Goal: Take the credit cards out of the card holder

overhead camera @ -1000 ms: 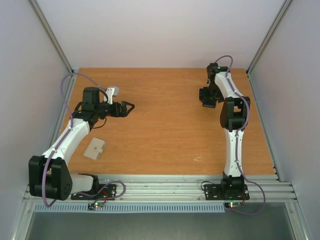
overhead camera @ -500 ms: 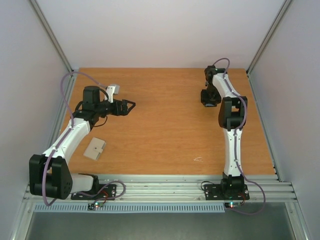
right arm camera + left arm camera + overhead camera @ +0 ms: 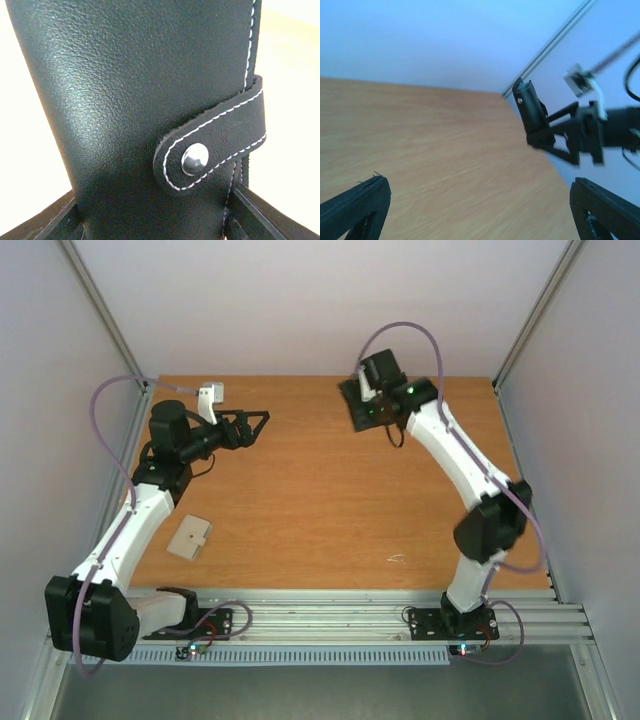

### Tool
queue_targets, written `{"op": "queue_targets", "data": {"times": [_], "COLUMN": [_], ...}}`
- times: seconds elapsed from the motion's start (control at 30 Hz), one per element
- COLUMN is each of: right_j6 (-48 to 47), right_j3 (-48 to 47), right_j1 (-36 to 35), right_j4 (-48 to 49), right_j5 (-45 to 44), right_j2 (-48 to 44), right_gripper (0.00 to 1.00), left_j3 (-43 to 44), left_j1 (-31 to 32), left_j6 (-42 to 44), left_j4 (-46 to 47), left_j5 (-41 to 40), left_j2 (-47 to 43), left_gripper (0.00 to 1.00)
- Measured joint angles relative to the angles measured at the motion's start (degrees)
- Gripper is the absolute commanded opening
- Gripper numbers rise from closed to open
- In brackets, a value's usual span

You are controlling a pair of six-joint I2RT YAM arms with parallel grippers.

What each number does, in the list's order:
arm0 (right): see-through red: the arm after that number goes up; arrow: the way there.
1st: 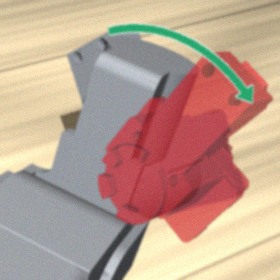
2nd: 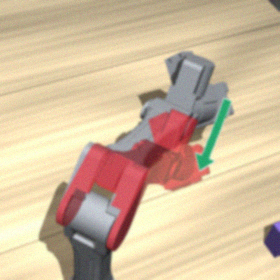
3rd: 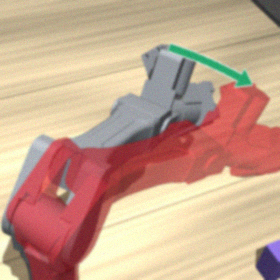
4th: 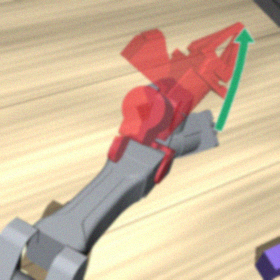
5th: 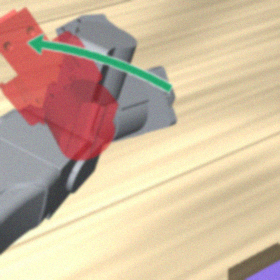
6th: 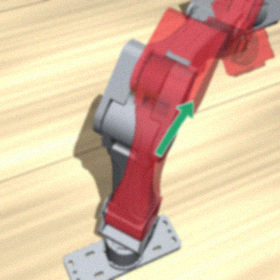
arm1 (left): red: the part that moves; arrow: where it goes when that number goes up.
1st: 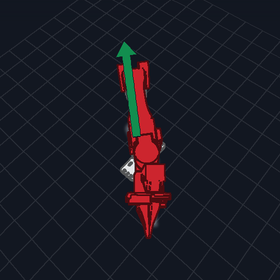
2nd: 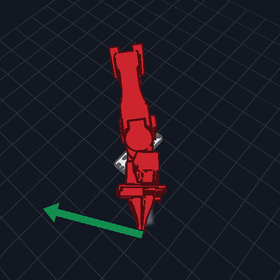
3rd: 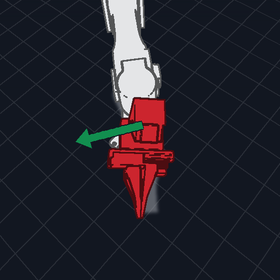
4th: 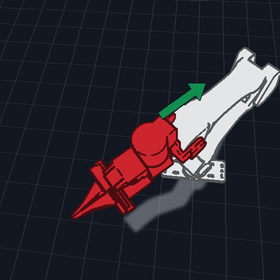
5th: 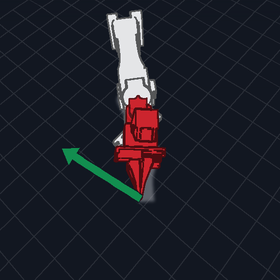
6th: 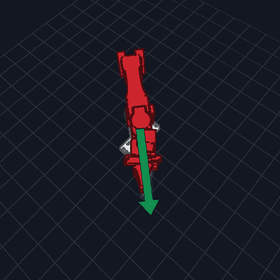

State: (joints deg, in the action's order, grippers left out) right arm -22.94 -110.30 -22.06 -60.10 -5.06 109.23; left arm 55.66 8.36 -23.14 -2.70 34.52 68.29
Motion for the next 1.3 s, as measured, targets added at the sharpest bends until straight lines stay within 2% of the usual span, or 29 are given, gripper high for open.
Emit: {"op": "queue_targets", "data": {"times": [0.1,0.2,0.43,0.5,0.63,0.73,0.83,0.87,0.93,0.97,1.0,1.1,1.2,1.3], "right_j6": [-1.2,-1.8,-4.2,-5.2,-6.9,-7.6,-8.1,-8.3,-9.1,-9.5,-9.8,-11.8,-13.4,-14.2], "right_j3": [7.5,13.0,18.7,19.0,19.0,19.0,19.0,19.0,19.1,19.2,19.6,20.2,20.1,17.5], "right_j1": [-10.9,-19.7,-30.8,-34.1,-38.4,-39.7,-40.2,-40.2,-40.2,-40.3,-40.3,-39.9,-37.4,-28.1], "right_j4": [9.8,17.4,28.0,28.6,30.6,31.6,31.8,31.8,31.8,31.8,32.0,30.7,26.0,17.6], "right_j5": [0.1,0.1,-5.6,-7.6,-12.7,-15.1,-16.3,-16.4,-17.0,-17.2,-17.0,-14.1,-6.7,9.8], "right_j2": [-11.9,-18.7,-21.2,-21.2,-21.2,-21.2,-21.3,-21.3,-21.3,-21.4,-21.7,-23.7,-27.3,-30.5], "right_gripper": [0.62,0.60,0.60,0.60,0.60,0.60,0.60,0.61,0.73,0.87,0.97,0.99,0.99,0.98], "left_j3": [-0.2,-0.3,-3.4,-4.0,-5.2,-6.4,-7.2,-7.3,-7.3,-7.3,-7.3,-7.3,-7.4,-7.3], "left_j1": [1.5,3.5,6.5,6.5,6.5,6.8,6.8,6.8,6.8,6.8,6.8,6.8,6.8,6.8], "left_j6": [-4.7,-8.9,-15.3,-16.2,-17.5,-18.1,-18.6,-18.7,-18.9,-18.7,-18.3,-17.8,-14.8,-6.4], "left_j4": [6.4,11.5,17.3,17.8,18.9,19.2,19.2,19.3,19.1,19.0,18.8,18.2,17.2,15.7], "left_j5": [1.7,3.1,4.7,4.7,4.2,4.3,4.7,4.9,4.5,4.4,4.3,4.7,6.5,12.6], "left_j2": [-0.7,-2.0,-9.8,-11.5,-13.5,-13.7,-13.7,-13.8,-13.9,-13.9,-14.0,-14.0,-14.0,-14.0], "left_gripper": [1.00,0.99,0.99,0.92,0.63,0.46,0.09,0.02,0.00,0.00,0.00,0.00,0.00,0.00]}}
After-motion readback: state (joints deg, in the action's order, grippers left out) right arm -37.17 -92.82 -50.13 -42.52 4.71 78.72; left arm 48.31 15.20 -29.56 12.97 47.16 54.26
